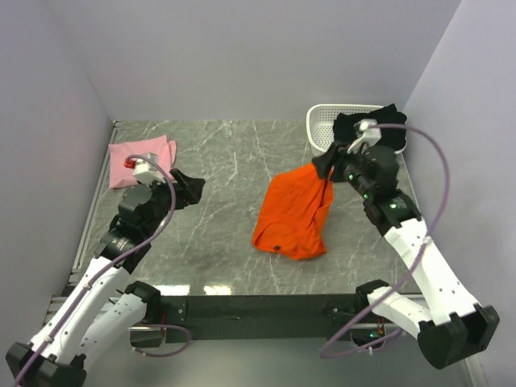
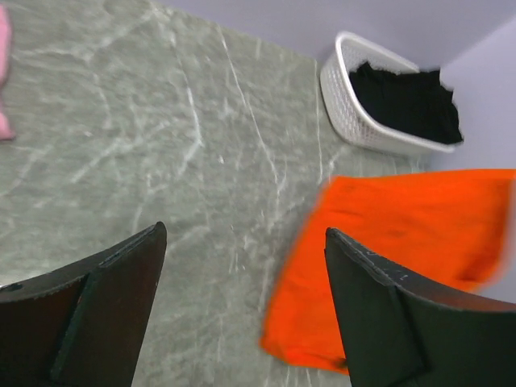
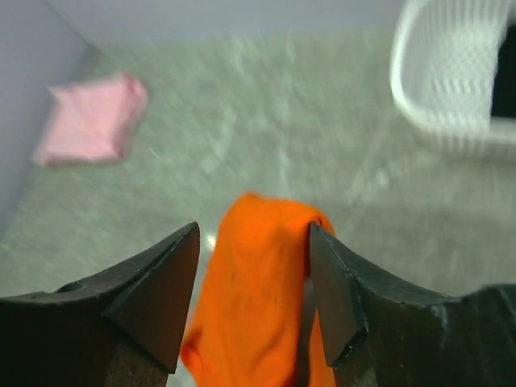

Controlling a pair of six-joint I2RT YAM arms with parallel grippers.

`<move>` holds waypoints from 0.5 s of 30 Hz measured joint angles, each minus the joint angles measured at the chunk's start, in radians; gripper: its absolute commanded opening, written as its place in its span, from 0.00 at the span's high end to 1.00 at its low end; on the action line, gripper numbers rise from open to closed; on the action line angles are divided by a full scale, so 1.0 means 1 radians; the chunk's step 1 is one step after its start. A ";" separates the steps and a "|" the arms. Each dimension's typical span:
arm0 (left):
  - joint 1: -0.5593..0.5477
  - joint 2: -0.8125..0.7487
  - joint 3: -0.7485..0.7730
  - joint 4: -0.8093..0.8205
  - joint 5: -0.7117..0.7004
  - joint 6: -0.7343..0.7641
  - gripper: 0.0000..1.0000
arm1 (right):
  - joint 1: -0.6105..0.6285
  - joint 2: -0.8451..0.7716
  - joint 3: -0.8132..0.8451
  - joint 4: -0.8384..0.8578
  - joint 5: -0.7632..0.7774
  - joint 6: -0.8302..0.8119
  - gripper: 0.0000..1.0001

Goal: Fold and stack the t-shirts
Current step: Move the tshirt to the center of the board

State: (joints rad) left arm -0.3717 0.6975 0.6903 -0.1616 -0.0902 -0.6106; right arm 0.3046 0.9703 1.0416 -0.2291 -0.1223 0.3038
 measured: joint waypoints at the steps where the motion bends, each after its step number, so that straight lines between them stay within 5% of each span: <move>1: -0.037 0.011 0.000 0.000 -0.013 0.003 0.16 | 0.000 0.010 -0.049 -0.010 0.010 0.008 0.36; 8: -0.487 0.194 0.016 0.007 -0.213 0.024 0.16 | 0.000 -0.019 -0.200 -0.100 0.147 0.057 0.34; 12: -0.761 0.457 0.113 0.015 -0.331 0.049 0.14 | 0.000 -0.039 -0.201 -0.100 0.213 0.076 0.33; 15: -0.864 0.639 0.192 0.023 -0.361 0.058 0.15 | 0.000 -0.056 -0.216 -0.095 0.233 0.089 0.32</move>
State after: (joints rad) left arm -1.2358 1.3369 0.8825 -0.1390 -0.4511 -0.5529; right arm 0.3050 0.9142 0.8257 -0.3241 0.1104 0.3927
